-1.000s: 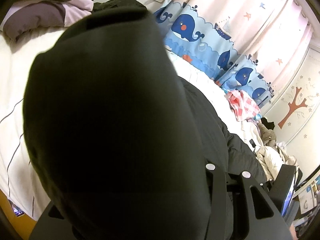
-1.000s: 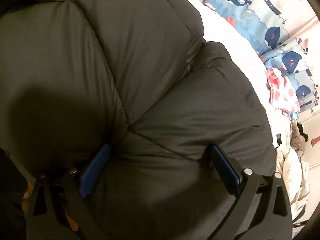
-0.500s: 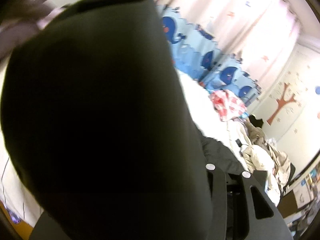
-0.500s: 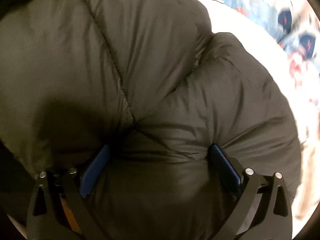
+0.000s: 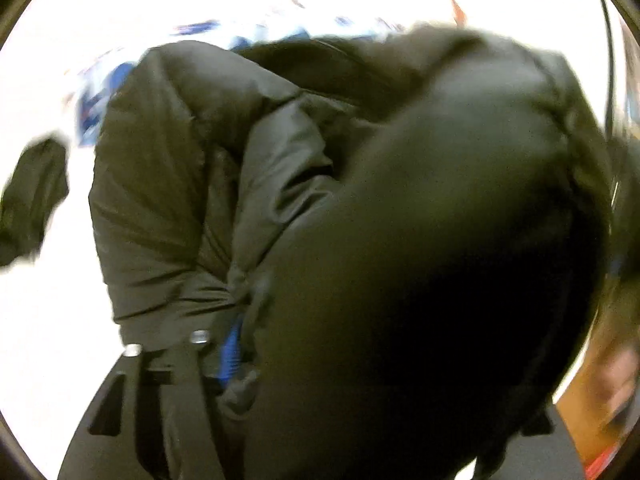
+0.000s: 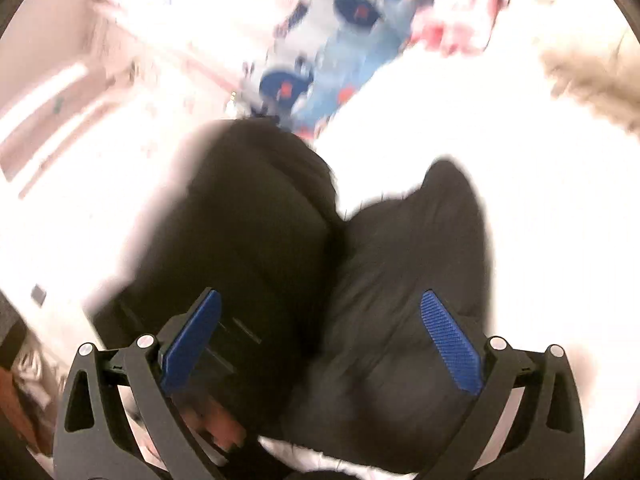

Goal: Fold large clothes
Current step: 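Fold the jacket bundle over with both grippers and release it on the bed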

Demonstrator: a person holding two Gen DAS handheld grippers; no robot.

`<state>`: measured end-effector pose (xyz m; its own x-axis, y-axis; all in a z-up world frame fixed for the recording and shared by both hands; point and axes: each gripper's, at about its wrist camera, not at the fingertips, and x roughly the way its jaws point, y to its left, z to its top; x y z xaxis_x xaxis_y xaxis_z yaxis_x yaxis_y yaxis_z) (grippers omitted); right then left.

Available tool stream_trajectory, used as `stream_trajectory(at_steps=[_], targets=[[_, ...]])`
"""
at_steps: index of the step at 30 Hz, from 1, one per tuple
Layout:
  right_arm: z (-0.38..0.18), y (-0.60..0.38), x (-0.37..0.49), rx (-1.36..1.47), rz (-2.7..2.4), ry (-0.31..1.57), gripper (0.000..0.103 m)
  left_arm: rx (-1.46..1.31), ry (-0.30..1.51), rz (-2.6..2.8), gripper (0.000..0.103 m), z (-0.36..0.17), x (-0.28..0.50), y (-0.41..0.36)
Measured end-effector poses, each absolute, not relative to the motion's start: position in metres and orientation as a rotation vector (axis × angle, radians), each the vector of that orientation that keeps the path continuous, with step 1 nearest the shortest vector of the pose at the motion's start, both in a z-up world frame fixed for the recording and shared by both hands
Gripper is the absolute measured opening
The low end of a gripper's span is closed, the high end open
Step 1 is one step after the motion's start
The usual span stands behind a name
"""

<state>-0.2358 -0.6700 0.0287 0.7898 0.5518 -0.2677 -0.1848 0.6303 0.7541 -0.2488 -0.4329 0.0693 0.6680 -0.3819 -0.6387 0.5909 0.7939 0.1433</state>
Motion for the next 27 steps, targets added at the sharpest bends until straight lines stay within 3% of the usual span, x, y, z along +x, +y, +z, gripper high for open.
stream_trajectory(at_steps=[3,6,11,15,18,22,25,27], targets=[[0.059,-0.686,-0.229,0.746,0.430,0.465,0.097,0.548,0.605,-0.554,0.082,0.045,-0.259,-0.473],[0.077,-0.663,-0.206,0.579,0.374,0.555,0.097,0.632,0.602,-0.572,0.087,0.037,-0.266,-0.478],[0.035,-0.600,-0.165,0.274,0.179,0.816,0.097,0.694,0.628,-0.687,0.089,0.051,-0.294,-0.449],[0.004,-0.588,-0.191,0.277,0.110,0.845,0.097,0.539,0.678,-0.831,0.089,0.084,-0.303,-0.383],[0.024,-0.594,-0.226,0.272,0.059,0.727,0.097,0.454,0.687,-0.832,0.092,0.092,-0.299,-0.364],[0.087,-0.579,-0.237,0.306,0.181,0.553,0.097,0.506,0.710,-0.844,0.092,0.072,-0.286,-0.393],[0.096,-0.548,-0.200,0.229,0.274,0.699,0.097,0.563,0.705,-0.829,0.093,0.052,-0.291,-0.417],[0.072,-0.511,-0.172,-0.141,0.059,0.828,0.096,0.565,0.705,-0.840,0.093,0.050,-0.310,-0.412]])
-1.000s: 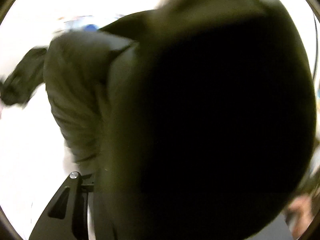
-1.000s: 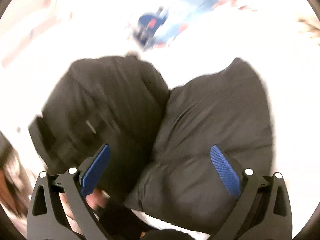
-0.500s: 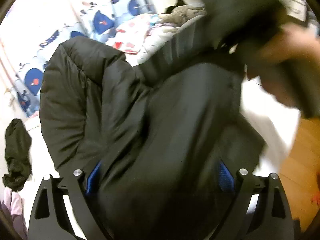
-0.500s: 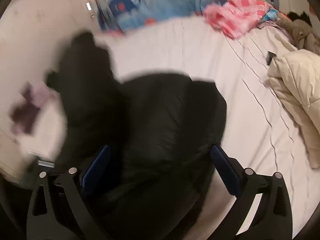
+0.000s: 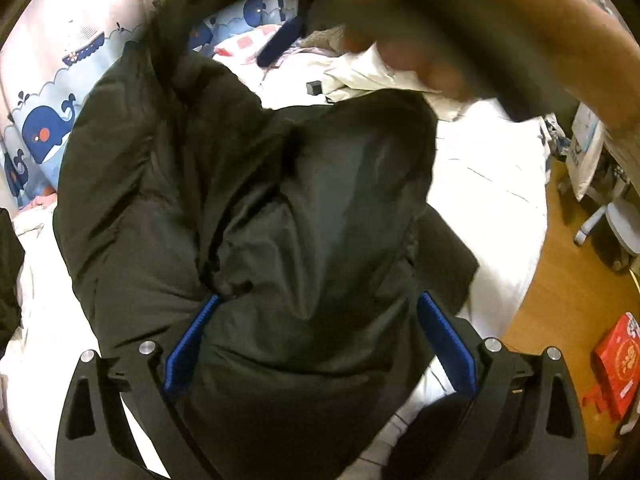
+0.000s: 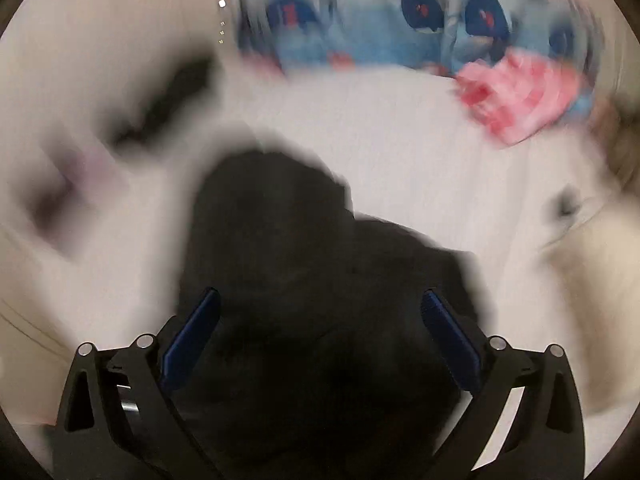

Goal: Fold large clothes
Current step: 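Fold the jacket bundle over with both grippers and release it on the bed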

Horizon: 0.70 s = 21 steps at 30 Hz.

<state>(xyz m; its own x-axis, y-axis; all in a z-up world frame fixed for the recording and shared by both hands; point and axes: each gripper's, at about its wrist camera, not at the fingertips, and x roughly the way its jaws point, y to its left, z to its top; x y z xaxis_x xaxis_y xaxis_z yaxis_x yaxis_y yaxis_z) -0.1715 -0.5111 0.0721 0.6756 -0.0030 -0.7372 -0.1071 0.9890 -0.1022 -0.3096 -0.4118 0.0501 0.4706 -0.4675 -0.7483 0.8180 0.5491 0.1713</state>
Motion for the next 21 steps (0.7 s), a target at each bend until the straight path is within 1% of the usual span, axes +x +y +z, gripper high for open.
stream_trajectory(at_steps=[1,2,5,6,7,8,10,12,13,15,17,19,21], targets=[[0.051,-0.499,-0.166,-0.339,-0.063,0.861,0.096,0.555,0.699,-0.873,0.092,0.057,-0.314,-0.405],[0.040,-0.500,-0.168,-0.349,-0.095,0.880,0.096,0.537,0.699,-0.907,0.092,0.065,-0.317,-0.396],[0.008,-0.527,-0.194,-0.185,-0.120,0.900,0.097,0.382,0.723,-0.972,0.092,0.092,-0.313,-0.350],[-0.005,-0.537,-0.202,-0.106,-0.110,0.908,0.097,0.300,0.740,-0.984,0.093,0.097,-0.304,-0.332],[-0.014,-0.546,-0.214,-0.033,-0.102,0.910,0.097,0.163,0.782,-0.978,0.093,0.099,-0.283,-0.305],[-0.022,-0.556,-0.224,0.048,-0.089,0.909,0.097,0.058,0.826,-0.941,0.095,0.095,-0.260,-0.287],[-0.030,-0.574,-0.233,0.223,-0.031,0.898,0.097,-0.160,0.921,-0.856,0.095,0.077,-0.208,-0.259],[-0.034,-0.581,-0.230,0.309,0.012,0.887,0.097,-0.331,0.997,-0.838,0.095,0.056,-0.173,-0.246],[-0.036,-0.580,-0.229,0.317,0.019,0.882,0.097,-0.420,1.051,-0.835,0.095,0.037,-0.155,-0.246],[-0.037,-0.572,-0.227,0.310,0.020,0.866,0.097,-0.475,1.137,-0.859,0.096,0.009,-0.134,-0.264],[-0.038,-0.565,-0.220,0.323,0.022,0.845,0.097,-0.430,1.142,-0.825,0.097,0.003,-0.129,-0.283],[-0.038,-0.560,-0.211,0.382,0.036,0.816,0.097,-0.344,1.093,-0.813,0.097,0.022,-0.130,-0.294],[-0.034,-0.546,-0.206,0.460,0.077,0.788,0.097,-0.247,1.000,-0.802,0.089,0.058,-0.131,-0.289]])
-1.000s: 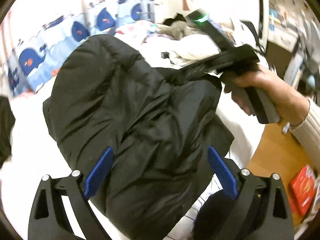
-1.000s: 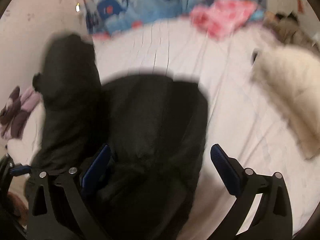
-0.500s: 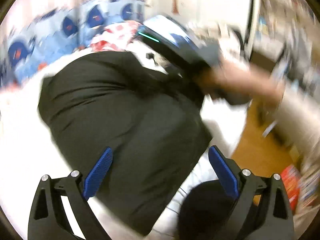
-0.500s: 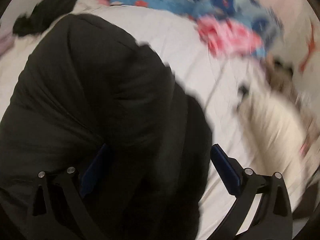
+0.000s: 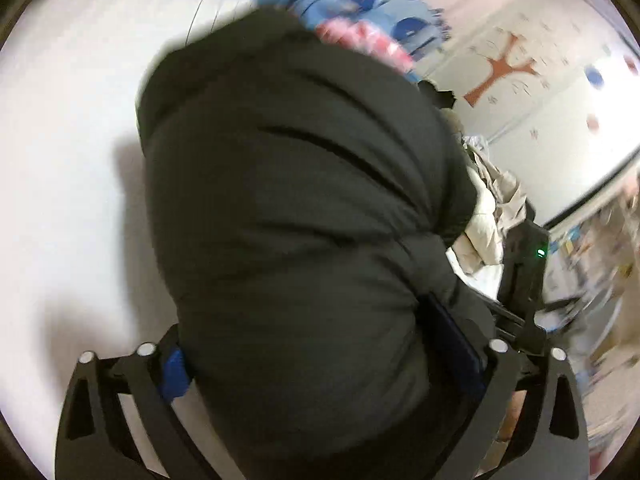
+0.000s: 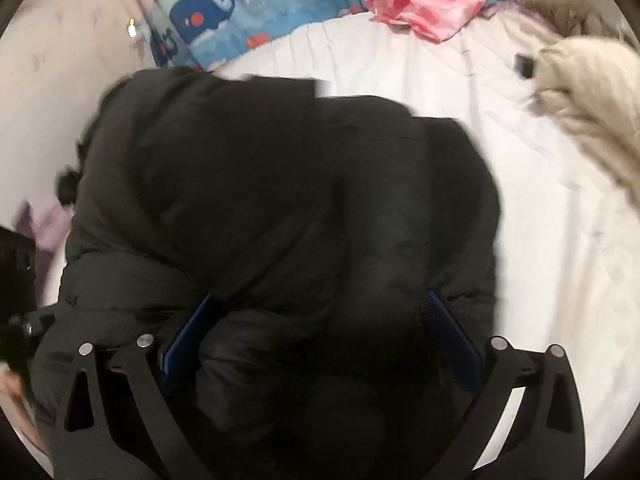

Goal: Fold large clothes

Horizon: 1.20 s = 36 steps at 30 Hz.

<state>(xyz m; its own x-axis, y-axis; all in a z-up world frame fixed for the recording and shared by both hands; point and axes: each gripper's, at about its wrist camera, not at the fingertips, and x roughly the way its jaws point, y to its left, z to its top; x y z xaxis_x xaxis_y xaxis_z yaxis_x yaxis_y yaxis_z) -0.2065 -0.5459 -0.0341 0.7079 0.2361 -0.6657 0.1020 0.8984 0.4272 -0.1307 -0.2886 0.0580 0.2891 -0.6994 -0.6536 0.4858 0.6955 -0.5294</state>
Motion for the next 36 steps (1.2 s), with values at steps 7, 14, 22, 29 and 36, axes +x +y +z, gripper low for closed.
stream_trajectory(at_steps=[7,14,22,29,36], targets=[[-0.048,-0.423,-0.186,0.383,0.359,0.869,0.097,0.070,0.973,-0.554,0.088,0.090,-0.149,-0.203],[-0.040,-0.410,-0.202,0.203,0.316,0.957,0.097,0.192,0.857,-0.336,0.089,0.085,-0.181,-0.181],[0.059,-0.399,-0.197,-0.006,0.134,0.644,0.097,0.444,0.784,-0.414,0.089,0.065,-0.197,-0.246],[-0.039,-0.438,-0.113,0.207,0.080,0.929,0.097,0.474,0.774,-0.479,0.089,0.052,-0.214,-0.247],[-0.044,-0.483,-0.144,0.290,0.113,0.984,0.097,0.534,0.789,-0.499,0.089,0.042,-0.234,-0.250]])
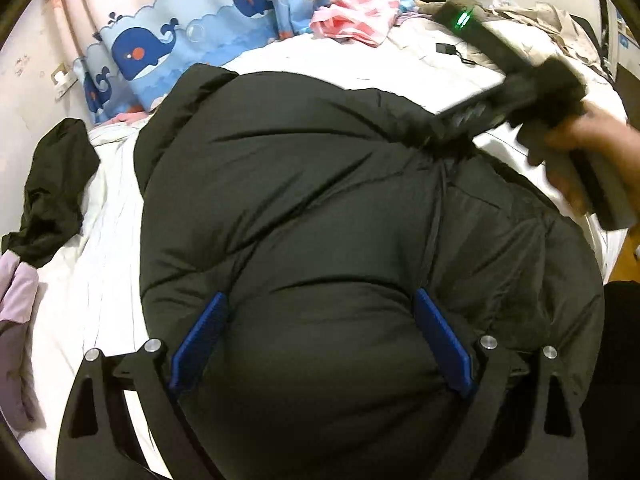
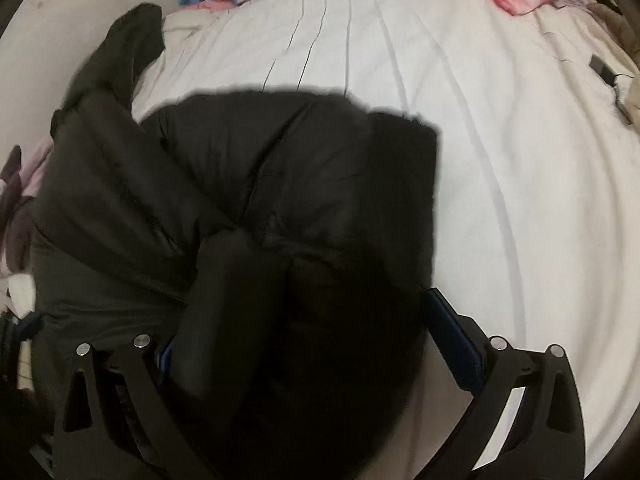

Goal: Fold large clothes

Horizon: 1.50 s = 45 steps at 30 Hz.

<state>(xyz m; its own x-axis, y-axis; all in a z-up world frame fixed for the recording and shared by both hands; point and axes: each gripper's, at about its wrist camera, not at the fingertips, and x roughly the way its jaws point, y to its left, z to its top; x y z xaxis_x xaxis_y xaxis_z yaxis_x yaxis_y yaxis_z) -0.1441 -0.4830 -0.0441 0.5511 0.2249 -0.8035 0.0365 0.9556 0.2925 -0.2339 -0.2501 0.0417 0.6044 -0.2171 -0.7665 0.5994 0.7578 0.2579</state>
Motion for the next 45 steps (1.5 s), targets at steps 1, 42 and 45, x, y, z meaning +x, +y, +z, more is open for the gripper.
stream_trajectory(at_steps=[1,42,45], targets=[[-0.027,-0.482,-0.157,0.255,0.085,0.932,0.097,0.531,0.781,-0.477,0.089,0.046,-0.239,-0.250],[-0.028,-0.435,-0.226,0.051,0.207,0.939,0.097,0.430,0.607,-0.364,0.096,0.051,-0.262,-0.252],[-0.049,-0.429,-0.216,0.085,0.206,0.982,0.097,0.465,0.596,-0.359,0.096,0.056,-0.274,-0.256]])
